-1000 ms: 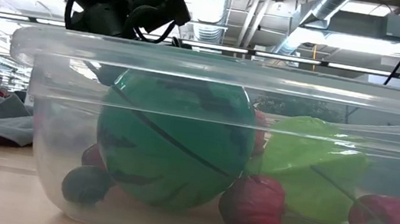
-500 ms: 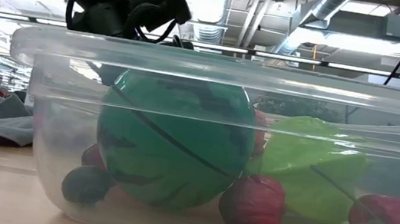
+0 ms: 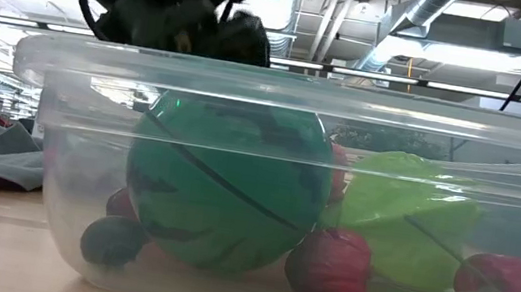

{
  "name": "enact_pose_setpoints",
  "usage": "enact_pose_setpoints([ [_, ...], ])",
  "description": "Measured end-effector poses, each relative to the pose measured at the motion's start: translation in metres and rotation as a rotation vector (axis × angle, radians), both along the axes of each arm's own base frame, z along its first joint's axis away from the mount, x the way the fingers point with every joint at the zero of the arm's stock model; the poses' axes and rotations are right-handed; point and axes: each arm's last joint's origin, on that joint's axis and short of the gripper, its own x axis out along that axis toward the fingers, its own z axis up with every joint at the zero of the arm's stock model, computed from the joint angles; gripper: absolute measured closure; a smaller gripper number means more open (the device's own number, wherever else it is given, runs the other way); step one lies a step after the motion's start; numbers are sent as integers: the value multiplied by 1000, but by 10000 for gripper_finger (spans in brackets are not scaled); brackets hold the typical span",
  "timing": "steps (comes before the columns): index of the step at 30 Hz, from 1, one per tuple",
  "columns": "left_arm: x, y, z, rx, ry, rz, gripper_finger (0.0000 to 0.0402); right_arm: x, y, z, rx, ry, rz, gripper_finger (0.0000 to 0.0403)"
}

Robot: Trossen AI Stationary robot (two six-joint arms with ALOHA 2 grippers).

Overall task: Pick and placing Produce into tupperware
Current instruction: Put the blueberry into the transparent bin, then put the peach into the transparent bin

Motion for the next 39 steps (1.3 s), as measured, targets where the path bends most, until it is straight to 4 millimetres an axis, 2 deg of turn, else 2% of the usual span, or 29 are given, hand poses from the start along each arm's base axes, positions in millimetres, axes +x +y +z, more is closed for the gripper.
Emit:
enact_pose_setpoints([
  [10, 0, -41, 14, -146, -135, -111, 360, 0, 0, 0, 7, -1, -3, 132],
  [18, -8, -67, 15, -191, -123, -214, 360, 0, 0, 0, 8, -1, -3, 132],
  [24, -12, -78, 16, -177, -129, -192, 357, 0, 0, 0, 8, -1, -4, 132],
  [27, -13, -81, 16, -147, -143, -198, 335, 0, 0, 0, 8, -1, -4, 132],
  [34, -12, -81, 18, -147, -173, -183, 243, 0, 0, 0, 23, -2, -10, 132],
  [39, -11, -81, 18, -135, -176, -164, 209, 1, -2, 0, 56, -5, -32, 132],
])
